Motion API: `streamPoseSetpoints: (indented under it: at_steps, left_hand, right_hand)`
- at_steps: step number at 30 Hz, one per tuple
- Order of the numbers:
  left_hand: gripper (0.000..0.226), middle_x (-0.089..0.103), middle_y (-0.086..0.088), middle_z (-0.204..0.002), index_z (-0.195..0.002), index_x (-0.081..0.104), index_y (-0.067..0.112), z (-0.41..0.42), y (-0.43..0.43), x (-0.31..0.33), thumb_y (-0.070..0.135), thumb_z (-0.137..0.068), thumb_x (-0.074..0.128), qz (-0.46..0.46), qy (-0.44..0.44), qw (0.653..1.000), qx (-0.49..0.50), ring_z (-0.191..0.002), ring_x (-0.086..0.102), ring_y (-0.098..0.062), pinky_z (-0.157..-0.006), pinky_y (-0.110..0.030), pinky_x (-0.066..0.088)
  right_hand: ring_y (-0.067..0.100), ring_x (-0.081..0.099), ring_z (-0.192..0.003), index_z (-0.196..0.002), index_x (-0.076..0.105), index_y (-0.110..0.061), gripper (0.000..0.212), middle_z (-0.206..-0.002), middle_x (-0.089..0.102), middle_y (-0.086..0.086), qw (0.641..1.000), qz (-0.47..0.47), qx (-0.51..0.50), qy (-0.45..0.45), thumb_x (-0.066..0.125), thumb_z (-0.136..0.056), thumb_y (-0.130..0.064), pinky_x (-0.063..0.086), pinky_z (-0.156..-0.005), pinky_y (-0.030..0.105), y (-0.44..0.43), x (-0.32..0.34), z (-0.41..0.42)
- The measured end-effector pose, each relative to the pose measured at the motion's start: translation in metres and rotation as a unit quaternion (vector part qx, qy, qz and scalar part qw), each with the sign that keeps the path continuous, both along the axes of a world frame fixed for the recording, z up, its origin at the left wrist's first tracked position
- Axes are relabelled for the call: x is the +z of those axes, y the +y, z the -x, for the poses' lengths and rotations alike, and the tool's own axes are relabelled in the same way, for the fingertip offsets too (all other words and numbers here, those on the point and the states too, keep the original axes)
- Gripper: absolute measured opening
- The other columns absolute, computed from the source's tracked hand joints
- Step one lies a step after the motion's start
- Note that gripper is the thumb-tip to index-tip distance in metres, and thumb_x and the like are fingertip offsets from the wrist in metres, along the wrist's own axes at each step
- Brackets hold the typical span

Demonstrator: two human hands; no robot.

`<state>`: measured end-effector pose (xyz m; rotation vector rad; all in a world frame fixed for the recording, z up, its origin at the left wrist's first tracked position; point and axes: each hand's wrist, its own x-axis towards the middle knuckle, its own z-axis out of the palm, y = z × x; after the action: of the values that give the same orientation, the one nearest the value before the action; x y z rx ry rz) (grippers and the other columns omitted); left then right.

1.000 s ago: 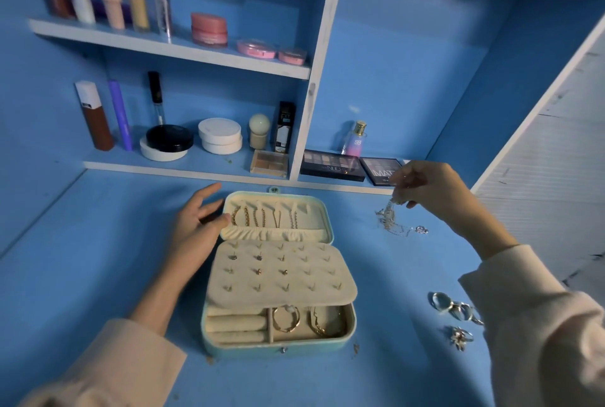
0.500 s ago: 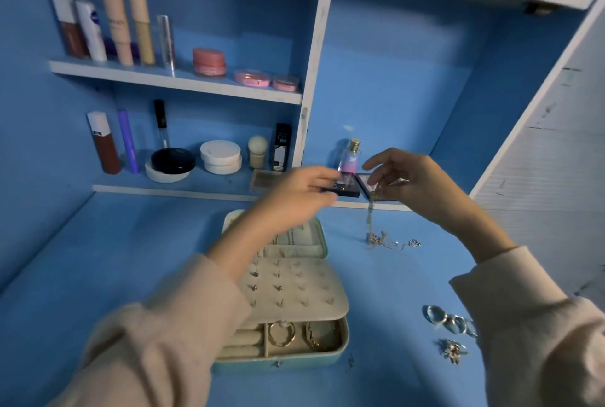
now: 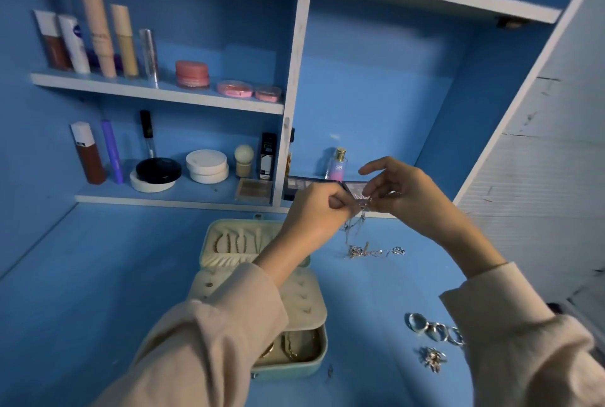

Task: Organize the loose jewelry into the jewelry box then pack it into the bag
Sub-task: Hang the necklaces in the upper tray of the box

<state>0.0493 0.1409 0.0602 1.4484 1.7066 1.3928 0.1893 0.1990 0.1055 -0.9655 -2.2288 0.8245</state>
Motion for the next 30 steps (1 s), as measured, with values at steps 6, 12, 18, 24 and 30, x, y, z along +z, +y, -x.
streamPoseSetpoints:
  at_steps: [6, 12, 18, 24, 30]
  left_hand:
    - [0.02, 0.065, 0.007, -0.072, -0.07, 0.059, 0.027, -0.0064, 0.0018, 0.0036, 0.016, -0.084, 0.069, -0.011, -0.019, 1.0, -0.012, -0.069, 0.059, -0.008, -0.068, -0.023, 0.046]
    - [0.016, 0.063, 0.006, -0.071, -0.076, 0.06, 0.023, -0.0068, 0.0008, -0.0007, 0.012, -0.087, 0.064, -0.013, -0.055, 0.998, -0.012, -0.068, 0.059, -0.009, -0.069, -0.023, 0.046]
    - [0.019, 0.062, 0.004, -0.071, -0.075, 0.057, 0.025, -0.0041, 0.0018, -0.0013, 0.015, -0.091, 0.059, 0.026, -0.051, 0.998, -0.005, -0.066, 0.056, -0.012, -0.062, -0.022, 0.043]
    - [0.016, 0.062, 0.007, -0.076, -0.078, 0.06, 0.021, -0.0045, 0.0005, -0.001, 0.022, -0.094, 0.055, 0.015, -0.038, 0.999, -0.001, -0.075, 0.055, -0.011, -0.068, -0.023, 0.041]
    - [0.014, 0.064, 0.005, -0.079, -0.087, 0.063, 0.015, -0.0072, -0.0003, -0.0027, 0.022, -0.095, 0.053, 0.009, 0.001, 1.0, 0.004, -0.079, 0.059, -0.013, -0.068, -0.021, 0.042]
  right_hand:
    - [0.019, 0.065, -0.071, -0.1, 0.056, -0.018, 0.038, -0.077, 0.07, 0.002, 1.0, -0.012, -0.004, -0.028, 0.065, -0.075, 0.009, 0.053, -0.08, 0.042, -0.002, 0.0, -0.0011]
    - [0.019, 0.064, -0.062, -0.102, 0.055, -0.017, 0.035, -0.067, 0.066, 0.002, 0.999, 0.043, -0.022, 0.025, 0.065, -0.079, 0.007, 0.055, -0.07, 0.037, -0.0018, -0.0015, -0.0045]
    - [0.014, 0.058, -0.063, -0.107, 0.056, -0.014, 0.038, -0.072, 0.067, 0.005, 0.996, 0.062, -0.007, 0.06, 0.062, -0.078, 0.011, 0.049, -0.069, 0.022, -0.0037, -0.0027, -0.0077]
    - [0.017, 0.058, -0.061, -0.106, 0.057, -0.01, 0.038, -0.068, 0.067, 0.006, 0.991, 0.112, 0.02, 0.076, 0.059, -0.078, 0.016, 0.05, -0.065, 0.023, -0.0042, -0.0029, -0.0088]
    - [0.015, 0.06, -0.057, -0.104, 0.057, -0.013, 0.036, -0.059, 0.065, -0.002, 0.994, 0.104, 0.009, 0.035, 0.061, -0.079, 0.013, 0.049, -0.06, 0.018, -0.0044, -0.0049, -0.0078]
